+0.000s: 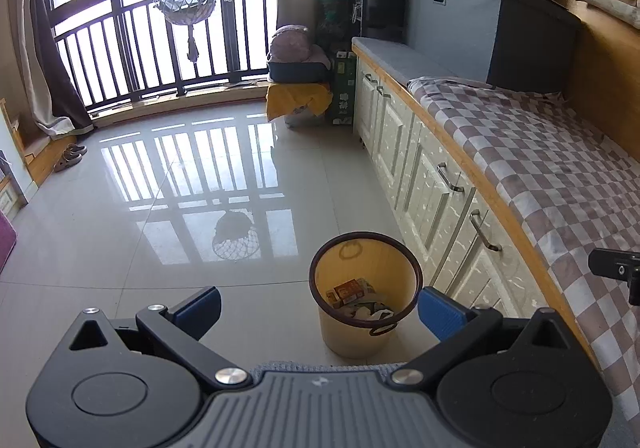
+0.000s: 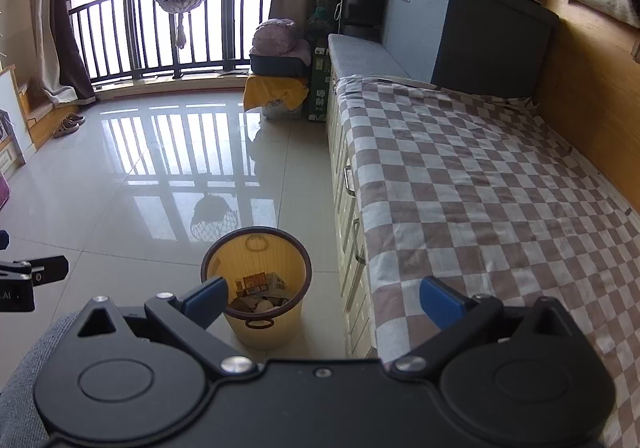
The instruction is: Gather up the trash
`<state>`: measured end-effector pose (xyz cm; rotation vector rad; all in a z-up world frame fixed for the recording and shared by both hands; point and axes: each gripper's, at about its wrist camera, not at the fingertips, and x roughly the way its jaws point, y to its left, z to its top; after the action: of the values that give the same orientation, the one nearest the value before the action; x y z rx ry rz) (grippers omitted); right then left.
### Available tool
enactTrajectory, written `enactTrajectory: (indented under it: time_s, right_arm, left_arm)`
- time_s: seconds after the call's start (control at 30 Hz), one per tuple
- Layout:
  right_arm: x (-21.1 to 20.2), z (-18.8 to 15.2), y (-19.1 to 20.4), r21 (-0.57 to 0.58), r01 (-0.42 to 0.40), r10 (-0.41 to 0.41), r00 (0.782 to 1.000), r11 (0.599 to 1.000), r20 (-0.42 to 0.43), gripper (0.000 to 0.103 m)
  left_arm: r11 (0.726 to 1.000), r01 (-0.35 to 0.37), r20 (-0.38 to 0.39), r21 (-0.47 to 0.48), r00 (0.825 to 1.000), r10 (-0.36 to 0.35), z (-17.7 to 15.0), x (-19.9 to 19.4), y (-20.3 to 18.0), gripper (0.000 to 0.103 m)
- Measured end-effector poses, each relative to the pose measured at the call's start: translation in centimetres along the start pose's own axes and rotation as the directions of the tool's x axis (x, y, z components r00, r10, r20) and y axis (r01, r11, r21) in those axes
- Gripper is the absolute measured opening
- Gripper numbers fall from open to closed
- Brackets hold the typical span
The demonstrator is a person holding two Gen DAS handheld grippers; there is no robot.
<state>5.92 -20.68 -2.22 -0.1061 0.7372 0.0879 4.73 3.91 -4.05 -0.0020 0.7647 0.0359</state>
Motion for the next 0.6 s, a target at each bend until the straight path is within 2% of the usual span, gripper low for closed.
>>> enactTrajectory:
  time_s: [0.6]
  right_arm:
    - [-2.0,-0.8,-0.5,0.011,0.006,-0.006,1.000,1.000,0.030,0.103]
  left_arm:
    - [1.000,0.018,0.028,0.009,0.999,-0.018,-0.2,-1.4,-0.6,0.103]
